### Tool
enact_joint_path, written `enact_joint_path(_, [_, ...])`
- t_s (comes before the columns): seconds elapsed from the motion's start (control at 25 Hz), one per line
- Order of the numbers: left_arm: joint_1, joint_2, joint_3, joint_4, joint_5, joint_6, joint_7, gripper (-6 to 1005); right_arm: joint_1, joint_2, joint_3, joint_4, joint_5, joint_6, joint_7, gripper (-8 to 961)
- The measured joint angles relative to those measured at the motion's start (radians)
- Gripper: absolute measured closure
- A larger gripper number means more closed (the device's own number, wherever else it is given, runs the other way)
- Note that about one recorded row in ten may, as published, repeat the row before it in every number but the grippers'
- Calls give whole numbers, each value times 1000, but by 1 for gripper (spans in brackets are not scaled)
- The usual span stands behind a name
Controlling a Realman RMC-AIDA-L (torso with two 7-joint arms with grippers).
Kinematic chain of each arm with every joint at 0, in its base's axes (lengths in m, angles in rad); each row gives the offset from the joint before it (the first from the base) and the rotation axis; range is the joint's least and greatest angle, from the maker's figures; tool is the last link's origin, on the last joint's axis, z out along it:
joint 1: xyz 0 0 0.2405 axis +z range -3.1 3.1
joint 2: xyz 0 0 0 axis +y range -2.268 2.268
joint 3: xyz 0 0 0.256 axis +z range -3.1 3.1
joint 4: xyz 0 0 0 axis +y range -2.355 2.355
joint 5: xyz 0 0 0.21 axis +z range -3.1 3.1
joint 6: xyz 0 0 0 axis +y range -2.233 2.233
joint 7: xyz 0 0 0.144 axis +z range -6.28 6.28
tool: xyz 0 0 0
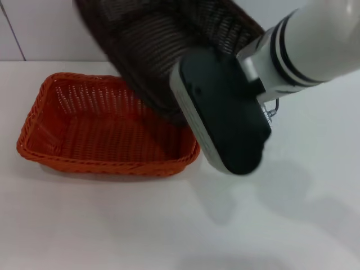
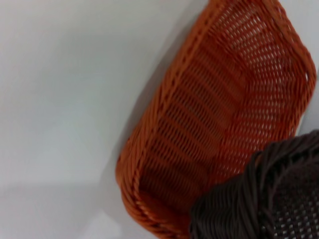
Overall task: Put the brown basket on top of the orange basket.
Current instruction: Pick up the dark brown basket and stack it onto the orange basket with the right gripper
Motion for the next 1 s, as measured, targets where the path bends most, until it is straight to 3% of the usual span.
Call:
enact_joint_path(0.24, [1, -2, 3, 3, 1, 1, -28, 209, -99, 1, -21, 11, 56, 168, -261, 812])
enact_joint_path(0.28, [3, -2, 3, 4, 0, 2, -29, 209, -155, 1, -27, 11, 112, 222, -409, 813])
enact_joint_path(0.44, [8, -1, 0, 4, 0, 5, -29, 209, -207, 1, -43, 12, 153, 266, -551, 813])
enact_joint_path(1.0, [-1, -3, 3, 17, 4, -4, -26, 209, -235, -4, 43, 75, 230, 291, -659, 812])
